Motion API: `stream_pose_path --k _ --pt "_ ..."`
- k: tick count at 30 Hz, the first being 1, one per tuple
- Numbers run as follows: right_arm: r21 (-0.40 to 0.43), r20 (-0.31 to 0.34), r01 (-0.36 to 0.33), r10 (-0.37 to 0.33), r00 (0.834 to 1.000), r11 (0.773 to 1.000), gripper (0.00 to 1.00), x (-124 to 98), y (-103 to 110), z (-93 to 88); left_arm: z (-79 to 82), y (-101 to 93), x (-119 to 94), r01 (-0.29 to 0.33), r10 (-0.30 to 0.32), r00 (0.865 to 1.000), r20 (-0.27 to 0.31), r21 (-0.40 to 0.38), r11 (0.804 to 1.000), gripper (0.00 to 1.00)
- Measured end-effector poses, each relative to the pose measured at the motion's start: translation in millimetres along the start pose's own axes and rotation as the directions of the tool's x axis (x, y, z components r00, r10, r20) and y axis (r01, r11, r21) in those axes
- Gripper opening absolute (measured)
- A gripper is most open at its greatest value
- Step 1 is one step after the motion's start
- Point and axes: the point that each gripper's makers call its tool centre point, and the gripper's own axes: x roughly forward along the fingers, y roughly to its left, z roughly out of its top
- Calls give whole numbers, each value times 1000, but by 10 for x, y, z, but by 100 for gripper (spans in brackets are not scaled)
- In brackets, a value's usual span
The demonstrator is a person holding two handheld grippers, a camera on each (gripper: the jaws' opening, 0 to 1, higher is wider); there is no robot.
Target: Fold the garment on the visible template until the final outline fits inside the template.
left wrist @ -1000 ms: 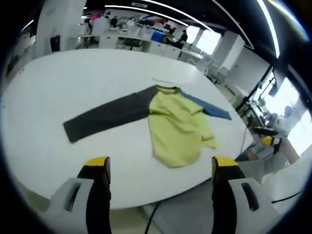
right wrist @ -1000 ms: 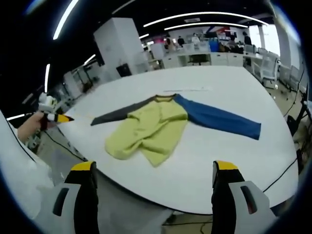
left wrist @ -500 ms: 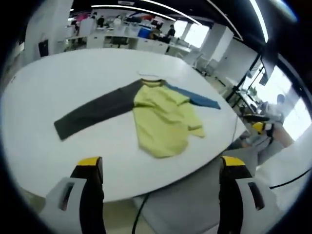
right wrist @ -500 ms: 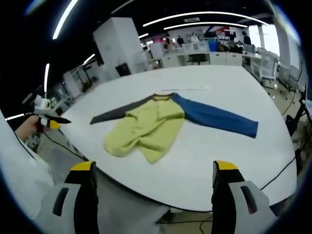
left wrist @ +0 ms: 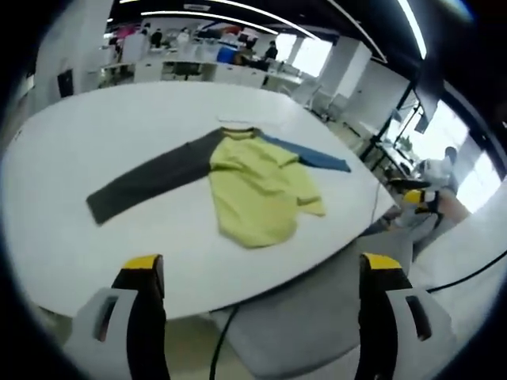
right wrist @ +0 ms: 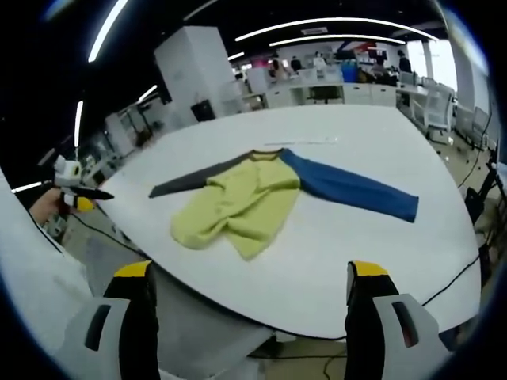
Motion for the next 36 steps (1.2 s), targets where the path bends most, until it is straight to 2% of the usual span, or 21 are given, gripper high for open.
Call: stream_pose_path --k 14,36 --pt "3 -17 -10 10 1000 1000 98 60 52 -74 -24 -20 49 11 -11 1000 -19 2 1000 99" --pt "12 -59 -33 34 998 999 92 273 4 -136 -64 32 357 37 -37 996 -77 1 999 92"
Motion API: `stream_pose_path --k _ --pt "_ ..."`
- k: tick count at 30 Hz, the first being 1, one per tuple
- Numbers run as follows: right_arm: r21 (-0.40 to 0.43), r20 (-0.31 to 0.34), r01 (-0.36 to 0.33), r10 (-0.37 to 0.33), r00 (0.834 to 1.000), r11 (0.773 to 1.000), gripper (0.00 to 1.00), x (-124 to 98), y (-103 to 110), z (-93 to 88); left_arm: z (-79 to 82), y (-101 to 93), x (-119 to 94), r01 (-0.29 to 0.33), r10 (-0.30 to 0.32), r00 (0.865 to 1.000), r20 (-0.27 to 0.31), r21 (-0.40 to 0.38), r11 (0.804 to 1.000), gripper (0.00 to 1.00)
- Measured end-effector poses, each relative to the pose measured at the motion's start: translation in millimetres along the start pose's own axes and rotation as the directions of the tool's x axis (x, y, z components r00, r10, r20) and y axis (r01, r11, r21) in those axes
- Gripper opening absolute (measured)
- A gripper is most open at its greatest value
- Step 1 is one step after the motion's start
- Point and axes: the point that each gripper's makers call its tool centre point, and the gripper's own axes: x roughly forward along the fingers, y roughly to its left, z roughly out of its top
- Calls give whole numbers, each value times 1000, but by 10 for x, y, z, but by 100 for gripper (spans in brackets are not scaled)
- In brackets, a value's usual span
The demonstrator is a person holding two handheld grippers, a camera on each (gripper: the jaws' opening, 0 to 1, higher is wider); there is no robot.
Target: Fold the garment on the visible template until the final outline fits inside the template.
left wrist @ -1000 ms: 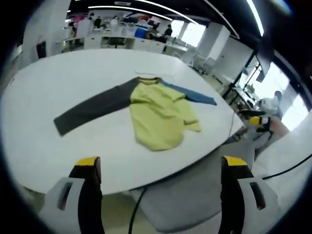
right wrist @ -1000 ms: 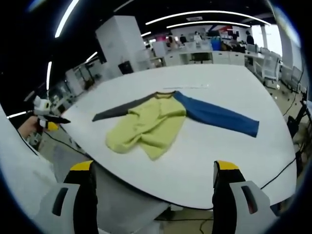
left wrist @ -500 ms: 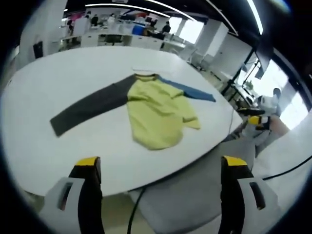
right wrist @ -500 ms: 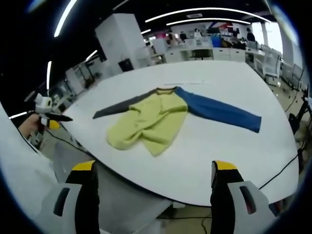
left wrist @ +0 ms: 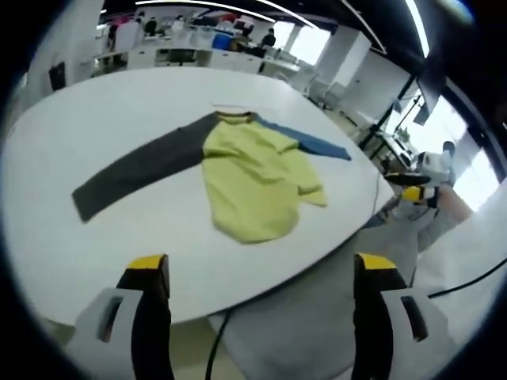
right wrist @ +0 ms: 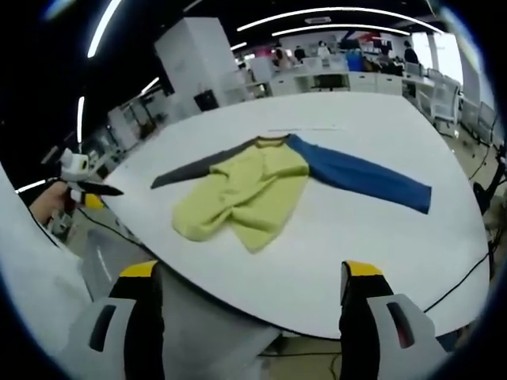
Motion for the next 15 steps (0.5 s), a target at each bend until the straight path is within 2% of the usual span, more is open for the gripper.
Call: stream_pose_path --k 15 --pt "-11 -28 -36 36 999 999 83 275 39 -39 -28 106 330 5 -5 999 -52 17 1000 84"
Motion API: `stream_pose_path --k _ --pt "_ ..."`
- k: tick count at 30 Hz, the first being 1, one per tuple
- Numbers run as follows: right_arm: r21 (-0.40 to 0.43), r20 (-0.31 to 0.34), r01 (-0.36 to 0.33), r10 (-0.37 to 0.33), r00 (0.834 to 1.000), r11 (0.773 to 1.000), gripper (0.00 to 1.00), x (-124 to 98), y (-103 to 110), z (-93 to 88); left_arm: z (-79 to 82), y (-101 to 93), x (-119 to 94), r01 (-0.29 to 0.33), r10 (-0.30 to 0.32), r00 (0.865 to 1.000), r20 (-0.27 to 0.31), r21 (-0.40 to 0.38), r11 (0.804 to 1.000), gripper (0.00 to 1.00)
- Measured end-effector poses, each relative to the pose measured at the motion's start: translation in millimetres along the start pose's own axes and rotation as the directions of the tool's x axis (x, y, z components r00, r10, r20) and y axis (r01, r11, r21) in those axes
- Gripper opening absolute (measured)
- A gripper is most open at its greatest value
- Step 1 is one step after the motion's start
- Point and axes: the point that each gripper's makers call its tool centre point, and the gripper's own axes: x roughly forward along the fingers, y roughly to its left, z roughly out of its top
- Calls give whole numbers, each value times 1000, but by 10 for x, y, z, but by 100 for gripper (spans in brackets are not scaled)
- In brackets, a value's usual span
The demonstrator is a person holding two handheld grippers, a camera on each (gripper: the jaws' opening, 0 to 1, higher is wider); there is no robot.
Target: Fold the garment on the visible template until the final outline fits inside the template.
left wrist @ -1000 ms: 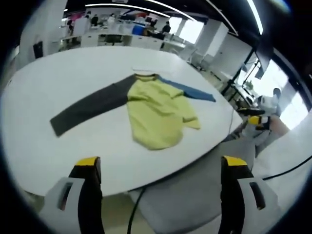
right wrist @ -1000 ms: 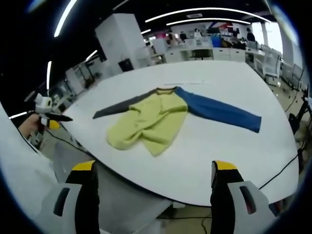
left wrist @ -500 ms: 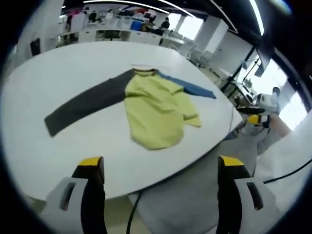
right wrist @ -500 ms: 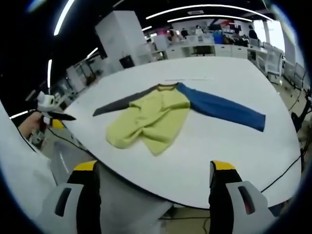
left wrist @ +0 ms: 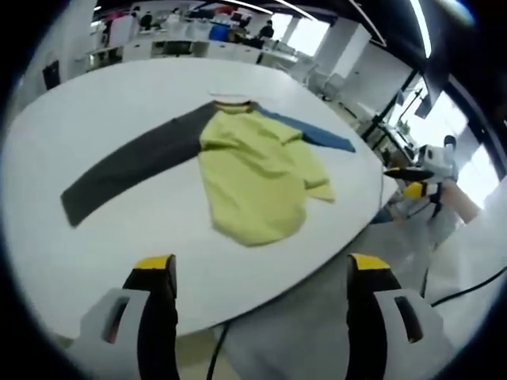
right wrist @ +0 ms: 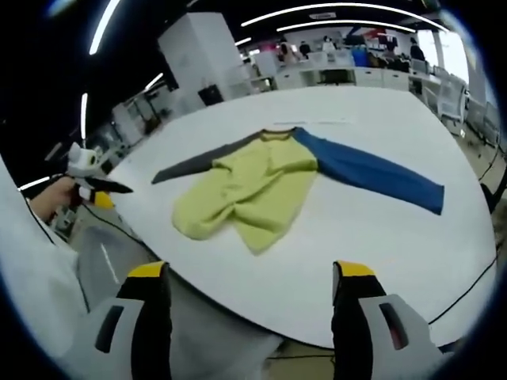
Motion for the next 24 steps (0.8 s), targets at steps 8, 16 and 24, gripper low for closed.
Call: stream_pose_path --k 8,16,24 --pt "-5 -14 -26 25 1000 1000 78 186 -23 -4 -37 110 189 -6 6 1000 -28 -1 1000 79" --pt "-38 -46 -49 47 998 998 72 386 -6 -28 -62 156 360 -6 6 998 -55 7 1000 74" --pt "-47 -49 -47 45 998 998 70 577 -48 -57 -90 219 532 2 -1 997 -79 12 1000 66"
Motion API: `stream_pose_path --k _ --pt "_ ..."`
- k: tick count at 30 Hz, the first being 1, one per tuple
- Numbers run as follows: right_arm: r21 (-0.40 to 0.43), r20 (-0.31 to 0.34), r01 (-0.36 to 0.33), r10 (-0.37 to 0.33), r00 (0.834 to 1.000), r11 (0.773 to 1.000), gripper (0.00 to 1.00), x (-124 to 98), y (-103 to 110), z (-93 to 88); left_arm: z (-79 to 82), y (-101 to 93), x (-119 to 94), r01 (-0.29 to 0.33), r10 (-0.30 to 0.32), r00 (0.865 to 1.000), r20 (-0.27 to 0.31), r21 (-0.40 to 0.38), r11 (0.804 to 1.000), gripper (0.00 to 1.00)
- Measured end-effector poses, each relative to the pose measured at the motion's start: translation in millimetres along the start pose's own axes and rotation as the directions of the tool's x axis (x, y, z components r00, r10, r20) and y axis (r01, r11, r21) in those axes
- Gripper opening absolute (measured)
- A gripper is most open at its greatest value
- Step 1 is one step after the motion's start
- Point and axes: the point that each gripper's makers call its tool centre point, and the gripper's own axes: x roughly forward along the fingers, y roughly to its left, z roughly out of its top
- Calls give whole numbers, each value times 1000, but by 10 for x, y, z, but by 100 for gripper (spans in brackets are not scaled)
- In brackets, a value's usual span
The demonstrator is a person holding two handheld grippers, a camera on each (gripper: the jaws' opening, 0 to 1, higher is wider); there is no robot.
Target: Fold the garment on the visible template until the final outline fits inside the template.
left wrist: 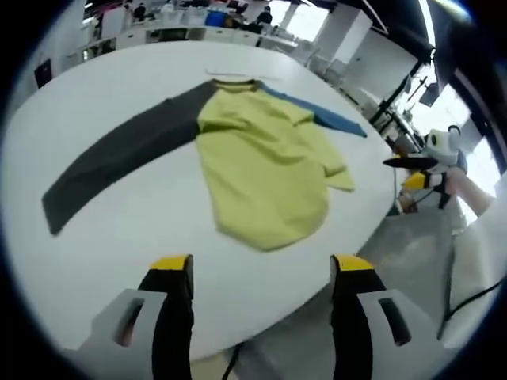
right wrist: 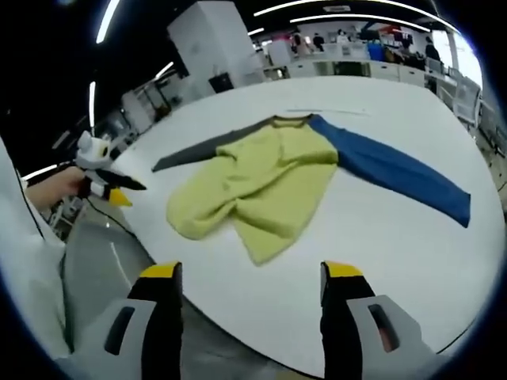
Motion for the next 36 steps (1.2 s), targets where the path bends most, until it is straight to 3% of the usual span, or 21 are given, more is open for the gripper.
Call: stream_pose_path --k 17,36 --pt "-156 -53 -16 8 999 988 37 397 42 -92 -17 46 345 -30 33 999 -34 70 997 55" --pt "-252 -106 -31 4 994 967 21 723 25 -167 18 147 570 -58 61 998 -30 71 996 38"
